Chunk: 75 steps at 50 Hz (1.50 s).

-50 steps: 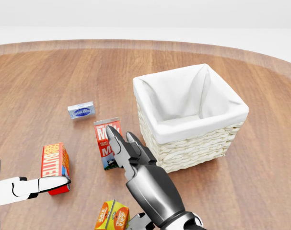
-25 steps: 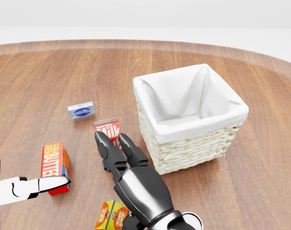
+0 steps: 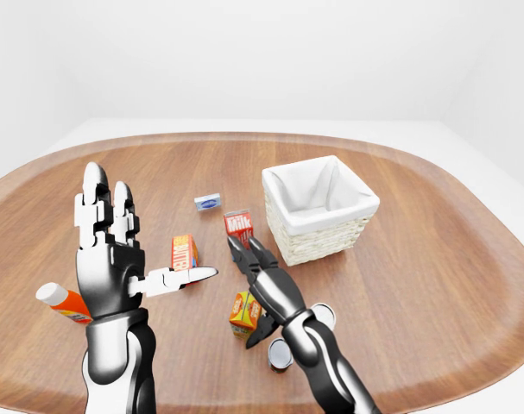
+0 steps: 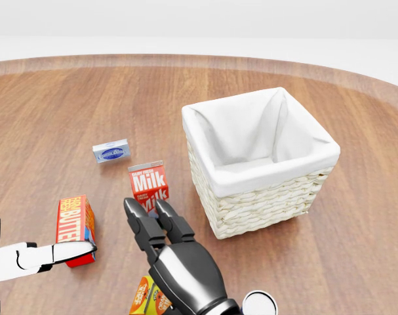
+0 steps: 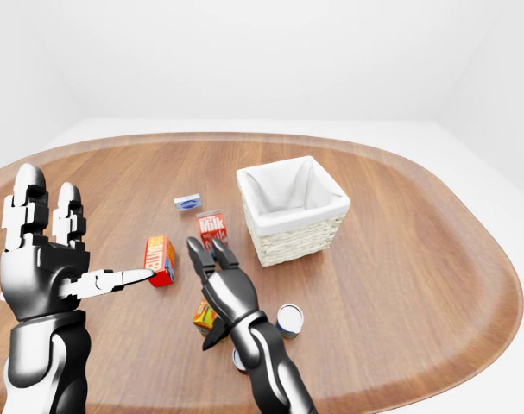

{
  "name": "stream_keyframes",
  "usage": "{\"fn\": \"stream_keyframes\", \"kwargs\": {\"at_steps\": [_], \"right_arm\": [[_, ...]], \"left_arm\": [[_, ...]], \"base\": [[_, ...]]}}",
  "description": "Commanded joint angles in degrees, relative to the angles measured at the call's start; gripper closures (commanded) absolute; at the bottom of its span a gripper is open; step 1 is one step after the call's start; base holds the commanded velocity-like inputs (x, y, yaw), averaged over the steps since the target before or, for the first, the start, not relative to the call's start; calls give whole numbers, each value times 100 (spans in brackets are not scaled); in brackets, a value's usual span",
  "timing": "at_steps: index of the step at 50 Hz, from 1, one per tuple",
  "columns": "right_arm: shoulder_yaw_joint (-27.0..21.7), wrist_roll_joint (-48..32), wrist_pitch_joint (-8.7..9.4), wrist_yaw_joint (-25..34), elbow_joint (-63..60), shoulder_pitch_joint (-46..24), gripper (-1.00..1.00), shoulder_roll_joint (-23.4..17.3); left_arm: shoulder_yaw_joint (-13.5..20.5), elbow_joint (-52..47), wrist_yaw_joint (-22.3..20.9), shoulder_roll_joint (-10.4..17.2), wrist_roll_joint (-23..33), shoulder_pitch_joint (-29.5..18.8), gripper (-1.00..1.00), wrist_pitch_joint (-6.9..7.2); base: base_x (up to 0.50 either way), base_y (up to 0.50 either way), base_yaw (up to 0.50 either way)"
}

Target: Pick up the orange juice, and put it in the basket.

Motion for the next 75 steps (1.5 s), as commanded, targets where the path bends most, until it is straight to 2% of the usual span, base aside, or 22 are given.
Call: {"fn": "stream_keyframes", "kwargs": {"at_steps": [1, 6, 23, 38, 51, 64, 72, 73, 74, 75], "right_arm": [[-146, 8, -251, -274, 606, -101, -100, 32], [-235, -123, -329, -359, 805, -191, -100, 61], [-341, -451, -329, -679, 1545, -466, -100, 256], [-506, -448, -329, -888, 2207, -677, -100, 337], [-448, -418, -329, -997, 2499, -737, -100, 485], [-426, -255, -329, -1297, 3205, -869, -100, 668], [-640, -62, -329, -1628, 4170, -1132, -100, 755], [-673, -42, -329, -1694, 4284, -1165, 64, 761], [-703, -31, -329, -1748, 4446, -1209, 100, 758], [-729, -8, -329, -1746, 4501, -1217, 100, 767]], "left_arm": [[1, 0, 0, -1, -3, 0, -100, 0], [0, 0, 1, 0, 1, 0, -100, 0], [0, 0, 0, 0, -1, 0, -100, 0], [-1, 0, -1, 1, 1, 0, -100, 0], [-1, -1, -1, 1, 2, 0, -100, 0], [0, 0, 1, 0, -1, 0, -100, 0], [0, -1, 0, 0, 0, 0, -100, 0], [-1, 0, -1, 1, 2, 0, -100, 0], [0, 1, 1, -1, 0, 0, -100, 0], [0, 1, 0, 0, 1, 0, -100, 0]], "base": [[0, 0, 0], [0, 0, 0], [0, 0, 0], [0, 0, 0], [0, 0, 0], [0, 0, 0], [0, 0, 0], [0, 0, 0], [0, 0, 0], [0, 0, 0]]}}
